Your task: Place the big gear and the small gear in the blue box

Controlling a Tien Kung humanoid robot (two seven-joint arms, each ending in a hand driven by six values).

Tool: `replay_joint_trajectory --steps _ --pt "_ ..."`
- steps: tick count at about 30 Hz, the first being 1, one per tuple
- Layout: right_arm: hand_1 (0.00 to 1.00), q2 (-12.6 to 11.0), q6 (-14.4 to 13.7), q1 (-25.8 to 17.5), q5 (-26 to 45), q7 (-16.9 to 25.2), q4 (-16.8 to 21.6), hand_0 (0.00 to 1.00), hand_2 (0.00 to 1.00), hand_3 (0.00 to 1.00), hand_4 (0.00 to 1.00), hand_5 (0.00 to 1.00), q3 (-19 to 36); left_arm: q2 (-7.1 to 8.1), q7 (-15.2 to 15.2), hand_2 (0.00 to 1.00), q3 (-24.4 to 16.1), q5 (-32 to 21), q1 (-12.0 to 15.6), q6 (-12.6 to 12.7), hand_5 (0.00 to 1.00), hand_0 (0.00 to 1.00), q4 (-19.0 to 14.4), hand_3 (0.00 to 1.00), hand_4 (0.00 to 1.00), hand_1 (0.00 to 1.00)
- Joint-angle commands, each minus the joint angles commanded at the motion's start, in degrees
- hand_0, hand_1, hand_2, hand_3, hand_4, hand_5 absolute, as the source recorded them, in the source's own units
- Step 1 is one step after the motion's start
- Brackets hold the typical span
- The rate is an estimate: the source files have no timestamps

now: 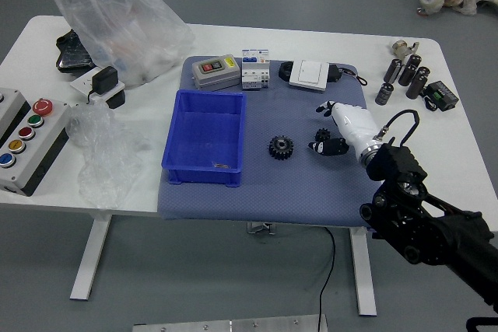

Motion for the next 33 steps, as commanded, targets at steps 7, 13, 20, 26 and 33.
replay_joint_trajectory --steps 7,13,20,26,33 --pt "0.527 0.23 -0.81 0.49 0.97 0.66 -2.11 0.456 0.556 0.656 0.682 0.122 -1.18 -0.01 -0.02 0.526 -0.07 0.11 0.02 -0.02 0.341 0.624 0.00 0.636 0.668 0.510" --pt "0.500 0.29 -1.94 0.76 1.70 1.49 -3.10 0.396 0.517 0.640 0.606 0.132 -1.65 -0.02 -0.10 0.526 0.03 0.04 0.02 -0.04 0.342 0.623 0.00 0.636 0.669 0.510" --pt "0.497 0.33 -3.06 0.93 2.42 2.25 -3.60 0.389 0.503 0.621 0.582 0.146 -2.25 -0.02 -0.11 0.527 0.04 0.07 0.03 -0.06 0.342 0.622 0.00 0.635 0.669 0.510" --pt "0.503 0.42 -3.57 0.97 3.05 2.67 -3.97 0.389 0.497 0.616 0.581 0.162 -2.94 -0.03 -0.12 0.527 0.06 0.00 0.06 -0.07 0.341 0.622 0.00 0.637 0.669 0.510" --pt "0.500 -0.39 -4.10 1.21 3.01 2.83 -1.75 0.389 0.494 0.616 0.584 0.169 -1.91 -0.04 -0.16 0.527 0.13 -0.07 0.04 -0.07 0.341 0.622 0.00 0.637 0.669 0.510"
